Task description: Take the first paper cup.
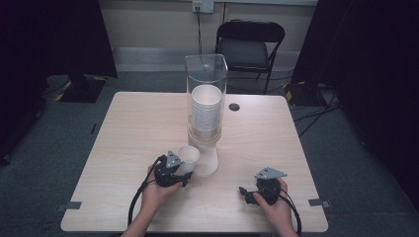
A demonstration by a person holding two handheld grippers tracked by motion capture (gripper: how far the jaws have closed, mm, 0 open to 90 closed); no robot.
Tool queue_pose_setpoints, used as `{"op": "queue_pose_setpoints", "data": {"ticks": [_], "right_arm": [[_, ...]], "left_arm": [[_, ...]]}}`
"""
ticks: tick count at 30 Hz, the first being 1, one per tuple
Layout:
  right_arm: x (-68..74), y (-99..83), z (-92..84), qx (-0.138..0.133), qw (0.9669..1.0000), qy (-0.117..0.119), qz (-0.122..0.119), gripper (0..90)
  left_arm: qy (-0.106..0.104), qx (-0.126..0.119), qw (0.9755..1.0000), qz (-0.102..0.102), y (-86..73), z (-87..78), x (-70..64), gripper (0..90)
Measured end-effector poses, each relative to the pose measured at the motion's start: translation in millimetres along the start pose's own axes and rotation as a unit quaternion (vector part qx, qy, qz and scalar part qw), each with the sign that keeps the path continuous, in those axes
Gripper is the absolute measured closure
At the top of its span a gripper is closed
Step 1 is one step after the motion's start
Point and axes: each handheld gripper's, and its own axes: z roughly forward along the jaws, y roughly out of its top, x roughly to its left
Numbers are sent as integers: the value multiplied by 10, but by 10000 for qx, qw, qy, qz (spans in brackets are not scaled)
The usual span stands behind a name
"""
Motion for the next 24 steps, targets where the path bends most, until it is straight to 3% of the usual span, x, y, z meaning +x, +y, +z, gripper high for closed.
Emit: {"op": "queue_pose_setpoints", "data": {"ticks": [4, 5, 10, 17, 20, 24], "right_arm": [[1, 1, 0, 2, 10000, 1, 9, 128], [1, 0, 0, 2, 10000, 1, 8, 128], [0, 0, 0, 1, 10000, 0, 1, 128], [0, 0, 0, 0, 10000, 0, -1, 128], [0, 0, 0, -1, 10000, -2, -1, 129], [1, 0, 0, -1, 10000, -3, 3, 128]], "left_arm": [[44, -4, 10000, -68, -79, -16, 61, 355], [13, -39, 9998, -203, -100, -16, 65, 354], [154, -55, 9992, -351, -164, -40, 175, 347], [243, -72, 9984, -513, -212, -37, 255, 339], [274, -27, 9984, -494, -252, -30, 290, 337], [327, -105, 9973, -650, -292, -59, 352, 337]]}}
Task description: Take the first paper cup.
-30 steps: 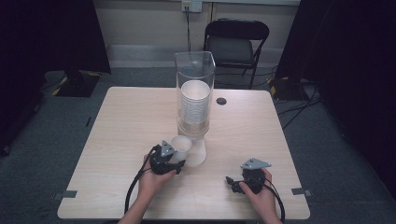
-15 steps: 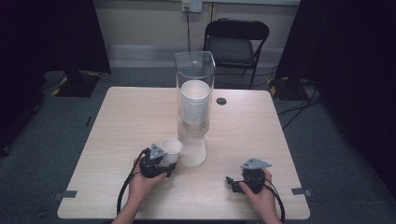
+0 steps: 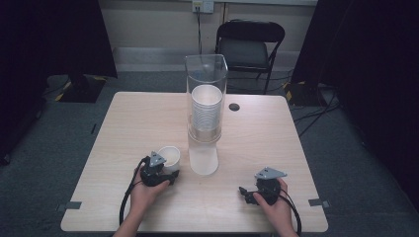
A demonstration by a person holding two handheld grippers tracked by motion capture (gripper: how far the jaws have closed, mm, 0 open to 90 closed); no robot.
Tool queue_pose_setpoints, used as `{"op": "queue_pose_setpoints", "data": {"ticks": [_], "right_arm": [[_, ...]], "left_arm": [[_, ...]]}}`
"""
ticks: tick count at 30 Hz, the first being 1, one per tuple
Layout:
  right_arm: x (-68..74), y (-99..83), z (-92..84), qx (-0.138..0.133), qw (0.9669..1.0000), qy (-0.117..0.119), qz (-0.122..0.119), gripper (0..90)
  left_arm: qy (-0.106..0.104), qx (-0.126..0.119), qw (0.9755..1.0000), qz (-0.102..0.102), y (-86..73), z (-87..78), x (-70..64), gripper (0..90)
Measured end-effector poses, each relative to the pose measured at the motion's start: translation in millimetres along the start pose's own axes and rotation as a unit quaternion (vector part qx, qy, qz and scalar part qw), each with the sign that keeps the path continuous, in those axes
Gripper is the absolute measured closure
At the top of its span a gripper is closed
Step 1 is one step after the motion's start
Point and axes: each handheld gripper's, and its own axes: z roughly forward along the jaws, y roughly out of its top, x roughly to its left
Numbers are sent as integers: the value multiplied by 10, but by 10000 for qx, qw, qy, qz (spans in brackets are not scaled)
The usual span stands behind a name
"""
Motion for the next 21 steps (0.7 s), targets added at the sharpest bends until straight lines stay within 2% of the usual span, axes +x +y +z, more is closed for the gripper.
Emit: {"op": "queue_pose_setpoints", "data": {"ticks": [3, 7, 8, 12, 17, 21], "right_arm": [[0, 0, 0, 1, 10000, -1, -1, 128], [0, 0, 0, 0, 10000, -1, -1, 128], [0, 0, 0, 0, 10000, -1, -2, 128], [0, 0, 0, 0, 10000, -1, -1, 128], [0, 0, 0, 0, 10000, -1, -1, 128], [0, 0, 0, 0, 10000, 0, 0, 128]], "left_arm": [[56, 7, 10000, -9, -9, -11, 45, 336], [163, -44, 9998, -129, -27, -24, 126, 335], [195, -82, 9996, -211, -34, -28, 153, 334], [221, -58, 9995, -238, -57, -48, 198, 329], [250, -38, 9991, -326, -109, -93, 228, 276], [255, 25, 9994, -249, -175, -171, 260, 218]]}}
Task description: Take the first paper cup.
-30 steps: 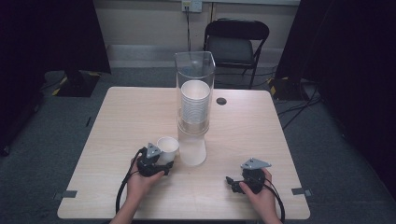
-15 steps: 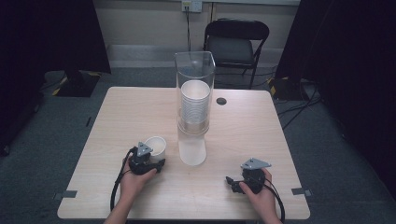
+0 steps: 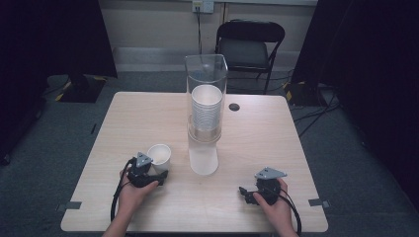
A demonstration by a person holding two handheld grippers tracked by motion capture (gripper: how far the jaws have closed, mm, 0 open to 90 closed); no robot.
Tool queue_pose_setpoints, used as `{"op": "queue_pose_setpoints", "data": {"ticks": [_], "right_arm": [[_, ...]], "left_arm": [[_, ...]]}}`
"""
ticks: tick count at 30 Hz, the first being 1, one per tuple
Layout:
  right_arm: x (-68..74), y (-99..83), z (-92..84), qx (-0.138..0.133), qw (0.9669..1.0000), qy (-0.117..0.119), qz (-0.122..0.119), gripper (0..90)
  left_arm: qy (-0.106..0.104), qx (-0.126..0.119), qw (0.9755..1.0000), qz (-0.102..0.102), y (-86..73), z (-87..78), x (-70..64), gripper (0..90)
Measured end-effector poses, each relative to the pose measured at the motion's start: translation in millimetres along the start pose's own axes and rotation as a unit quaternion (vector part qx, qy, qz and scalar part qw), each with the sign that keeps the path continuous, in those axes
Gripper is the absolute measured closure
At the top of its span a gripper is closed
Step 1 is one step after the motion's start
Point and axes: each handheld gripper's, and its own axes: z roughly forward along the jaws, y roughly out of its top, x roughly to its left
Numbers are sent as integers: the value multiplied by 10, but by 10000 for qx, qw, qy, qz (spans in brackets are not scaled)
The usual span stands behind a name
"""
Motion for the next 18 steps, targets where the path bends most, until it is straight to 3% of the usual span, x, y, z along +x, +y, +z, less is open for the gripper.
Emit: {"op": "queue_pose_setpoints", "data": {"ticks": [11, 18], "right_arm": [[-1, 1, 1, 0, 10000, 6, 0, 128], [3, -1, -2, 0, 10000, -15, 10, 130]], "left_arm": [[-106, 159, 9989, 434, -129, -148, 62, 152], [-245, 174, 9983, 490, -153, -169, 70, 125]]}}
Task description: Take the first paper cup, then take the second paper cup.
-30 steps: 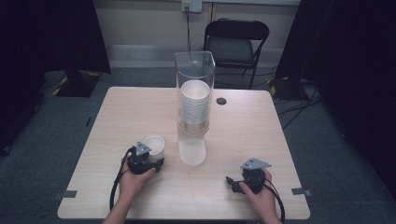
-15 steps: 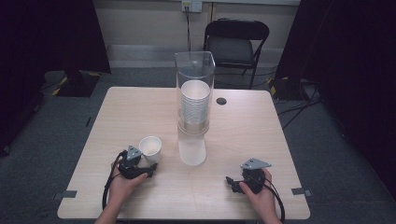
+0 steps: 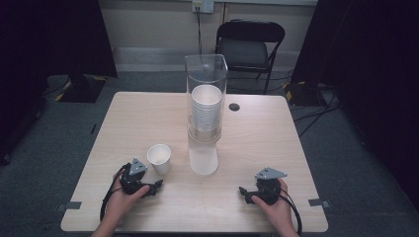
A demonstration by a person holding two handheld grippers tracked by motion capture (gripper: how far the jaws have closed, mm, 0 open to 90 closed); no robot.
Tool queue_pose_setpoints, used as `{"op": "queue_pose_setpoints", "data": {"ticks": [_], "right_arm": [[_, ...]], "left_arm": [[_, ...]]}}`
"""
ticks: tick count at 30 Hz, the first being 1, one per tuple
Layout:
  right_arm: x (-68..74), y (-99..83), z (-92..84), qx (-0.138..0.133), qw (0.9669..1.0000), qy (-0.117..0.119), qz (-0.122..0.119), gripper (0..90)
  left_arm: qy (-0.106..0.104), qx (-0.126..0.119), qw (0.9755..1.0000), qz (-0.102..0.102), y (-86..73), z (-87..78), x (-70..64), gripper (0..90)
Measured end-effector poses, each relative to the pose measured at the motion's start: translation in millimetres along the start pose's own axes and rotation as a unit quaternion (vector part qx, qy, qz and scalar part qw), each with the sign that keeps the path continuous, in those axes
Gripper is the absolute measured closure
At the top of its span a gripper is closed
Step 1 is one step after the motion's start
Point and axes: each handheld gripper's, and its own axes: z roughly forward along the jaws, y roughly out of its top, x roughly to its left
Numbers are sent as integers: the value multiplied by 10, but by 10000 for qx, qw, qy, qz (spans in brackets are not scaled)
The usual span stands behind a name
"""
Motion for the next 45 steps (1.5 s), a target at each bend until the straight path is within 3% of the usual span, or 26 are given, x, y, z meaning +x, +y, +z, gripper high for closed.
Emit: {"op": "queue_pose_setpoints", "data": {"ticks": [11, 15, 19, 45], "right_arm": [[-4, 7, -37, -20, 10000, 17, 71, 151], [4, 115, -113, -120, 9999, 36, -47, 149], [16, 188, -117, -174, 9998, 90, -13, 147], [401, 725, 52, -390, 9969, 574, -382, 146]], "left_arm": [[-59, 48, 9999, 80, 4, 11, -3, 85], [-61, 65, 9999, 76, 4, 9, -4, 85], [-45, 67, 9999, 93, 5, 7, -2, 85], [-85, 81, 9999, 109, 7, 16, -9, 58]]}}
